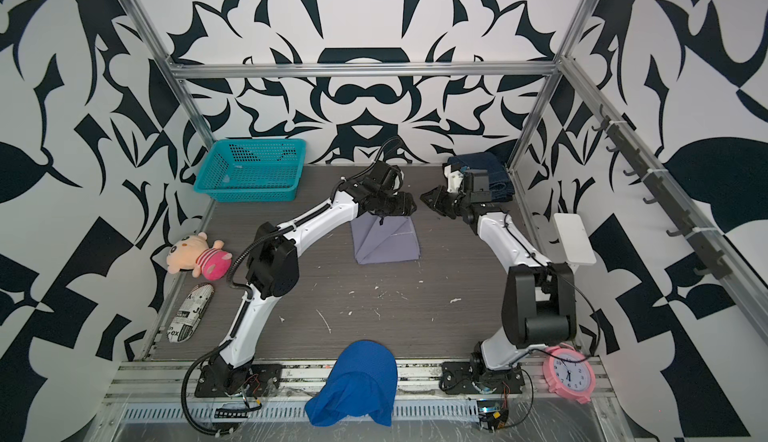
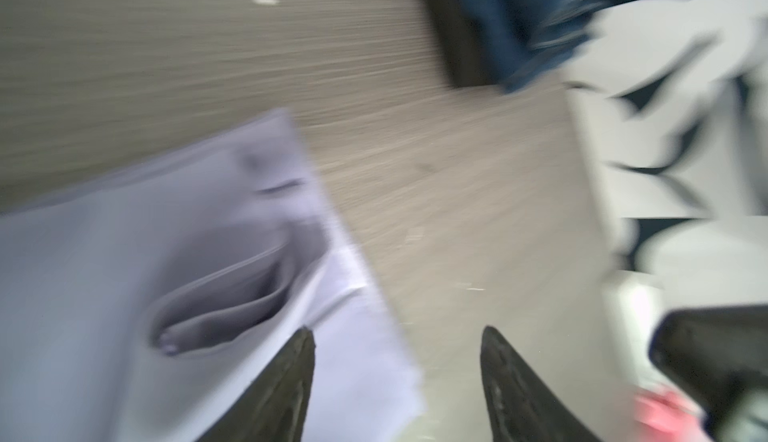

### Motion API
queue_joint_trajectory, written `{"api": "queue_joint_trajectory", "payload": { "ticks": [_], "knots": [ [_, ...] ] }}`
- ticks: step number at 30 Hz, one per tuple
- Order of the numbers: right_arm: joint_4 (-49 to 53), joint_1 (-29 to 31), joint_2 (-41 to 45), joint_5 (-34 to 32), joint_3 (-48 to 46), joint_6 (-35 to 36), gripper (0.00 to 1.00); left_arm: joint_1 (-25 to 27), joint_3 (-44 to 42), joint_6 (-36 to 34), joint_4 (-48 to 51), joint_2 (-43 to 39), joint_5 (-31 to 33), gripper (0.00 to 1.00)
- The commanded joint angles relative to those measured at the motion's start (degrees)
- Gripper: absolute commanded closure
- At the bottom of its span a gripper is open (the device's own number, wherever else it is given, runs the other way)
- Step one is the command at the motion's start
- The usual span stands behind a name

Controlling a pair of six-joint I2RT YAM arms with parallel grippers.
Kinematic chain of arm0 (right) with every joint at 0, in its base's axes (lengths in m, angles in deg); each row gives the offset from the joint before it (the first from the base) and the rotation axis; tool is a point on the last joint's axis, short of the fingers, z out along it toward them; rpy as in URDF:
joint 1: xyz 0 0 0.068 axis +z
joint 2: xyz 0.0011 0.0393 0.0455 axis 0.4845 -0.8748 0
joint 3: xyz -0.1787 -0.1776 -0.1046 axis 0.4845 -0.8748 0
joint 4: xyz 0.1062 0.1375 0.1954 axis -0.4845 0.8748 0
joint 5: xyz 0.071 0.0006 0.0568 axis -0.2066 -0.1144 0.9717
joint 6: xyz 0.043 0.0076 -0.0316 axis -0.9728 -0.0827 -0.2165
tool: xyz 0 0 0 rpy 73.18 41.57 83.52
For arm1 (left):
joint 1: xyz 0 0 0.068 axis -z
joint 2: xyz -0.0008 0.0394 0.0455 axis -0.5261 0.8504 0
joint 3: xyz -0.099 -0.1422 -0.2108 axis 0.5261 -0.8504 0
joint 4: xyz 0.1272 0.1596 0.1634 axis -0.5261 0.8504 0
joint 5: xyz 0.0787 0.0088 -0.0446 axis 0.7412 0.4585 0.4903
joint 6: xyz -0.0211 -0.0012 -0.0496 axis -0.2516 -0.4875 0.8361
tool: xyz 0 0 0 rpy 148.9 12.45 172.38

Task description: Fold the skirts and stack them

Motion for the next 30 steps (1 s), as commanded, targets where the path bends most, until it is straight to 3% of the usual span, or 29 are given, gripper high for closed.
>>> {"api": "queue_joint_trajectory", "payload": {
  "ticks": [1, 6, 11, 14, 17, 22, 30],
  "knots": [
    [5.4, -1.44, 5.46, -3.17, 0.46, 3.7, 0.78, 0.39, 2.07, 8.02, -8.23, 1.31, -12.62, 0.34],
    [6.5, -2.27, 6.57, -1.99, -0.17, 3.66, 0.77, 0.9, -2.18, 5.3, -9.78, -4.85, -10.11, 0.38],
    [5.18, -1.72, 4.37, 2.53, -1.19, 2.68, 0.78, -2.1, -25.95, 4.8, -19.31, -19.9, 2.32, 0.5],
    [3.0, -1.67, 5.12, 2.26, -2.71, 1.49, 0.79, -5.87, -33.83, 6.25, -21.08, -22.23, 4.79, 0.59],
    [2.5, -1.27, 5.26, 2.43, -3.46, 1.09, 0.79, -6.72, -32.93, 2.72, -18.07, -19.18, 8.51, 0.66],
    [2.28, -0.97, 6.21, 1.85, -5.25, 0.8, 0.79, -6.55, -25.36, 1.37, -14.51, -10.0, 8.09, 0.81],
    [1.97, -0.55, 5.65, 1.46, -7.26, 0.79, 0.79, -3.19, -18.64, -2.77, -10.04, -5.13, 8.2, 0.84]
  ]
}}
